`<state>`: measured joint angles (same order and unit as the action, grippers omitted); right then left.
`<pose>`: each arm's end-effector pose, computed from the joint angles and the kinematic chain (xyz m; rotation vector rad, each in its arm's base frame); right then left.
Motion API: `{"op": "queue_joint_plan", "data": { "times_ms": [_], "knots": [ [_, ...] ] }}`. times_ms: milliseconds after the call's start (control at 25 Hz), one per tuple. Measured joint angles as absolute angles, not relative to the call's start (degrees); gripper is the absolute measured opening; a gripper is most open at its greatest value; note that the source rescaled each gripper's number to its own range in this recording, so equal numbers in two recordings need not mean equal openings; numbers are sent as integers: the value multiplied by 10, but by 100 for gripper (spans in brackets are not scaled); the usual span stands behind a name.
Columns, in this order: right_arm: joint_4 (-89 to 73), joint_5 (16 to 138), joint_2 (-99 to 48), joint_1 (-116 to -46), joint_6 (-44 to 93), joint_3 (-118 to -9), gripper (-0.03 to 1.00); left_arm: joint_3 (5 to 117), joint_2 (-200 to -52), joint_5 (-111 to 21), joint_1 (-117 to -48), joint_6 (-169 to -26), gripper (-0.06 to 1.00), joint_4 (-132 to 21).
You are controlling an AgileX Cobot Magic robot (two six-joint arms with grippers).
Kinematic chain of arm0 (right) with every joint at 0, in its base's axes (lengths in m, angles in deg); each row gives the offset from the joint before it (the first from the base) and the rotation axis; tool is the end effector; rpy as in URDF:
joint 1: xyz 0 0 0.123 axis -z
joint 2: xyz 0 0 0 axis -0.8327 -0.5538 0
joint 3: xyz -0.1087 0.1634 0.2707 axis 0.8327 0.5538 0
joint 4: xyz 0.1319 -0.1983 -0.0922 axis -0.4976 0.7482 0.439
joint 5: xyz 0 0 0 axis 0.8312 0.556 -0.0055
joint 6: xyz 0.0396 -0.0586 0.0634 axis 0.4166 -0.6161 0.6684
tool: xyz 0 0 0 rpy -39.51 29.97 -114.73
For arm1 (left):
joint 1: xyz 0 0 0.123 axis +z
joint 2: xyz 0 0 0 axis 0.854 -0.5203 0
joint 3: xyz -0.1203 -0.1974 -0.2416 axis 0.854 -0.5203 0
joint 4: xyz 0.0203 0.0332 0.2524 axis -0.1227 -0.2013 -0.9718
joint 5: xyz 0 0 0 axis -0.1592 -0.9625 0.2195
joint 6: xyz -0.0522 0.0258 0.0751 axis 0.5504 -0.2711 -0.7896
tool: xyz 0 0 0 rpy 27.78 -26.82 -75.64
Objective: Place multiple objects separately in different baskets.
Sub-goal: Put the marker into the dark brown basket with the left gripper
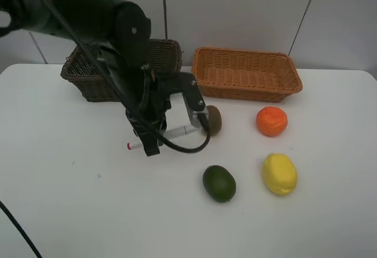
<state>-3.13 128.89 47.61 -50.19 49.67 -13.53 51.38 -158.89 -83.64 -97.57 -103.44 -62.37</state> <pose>-0.0504 0.0095 0.2833 0.1461 2.0150 0.0147 0.2946 -0.2469 0.2276 1.7333 2.2693 -0.1185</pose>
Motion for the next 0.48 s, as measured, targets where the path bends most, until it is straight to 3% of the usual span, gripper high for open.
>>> {"op": "queue_joint_plan", "data": {
  "times_ms": [240,480],
  "knots": [
    [-31,1289,476,-502,497,-135,96,514,-1497,-716,-890,-1034,1,-588],
    [-31,1289,476,-502,497,-135,96,514,-1521,-493,-848,-998,1,-530]
  ]
}}
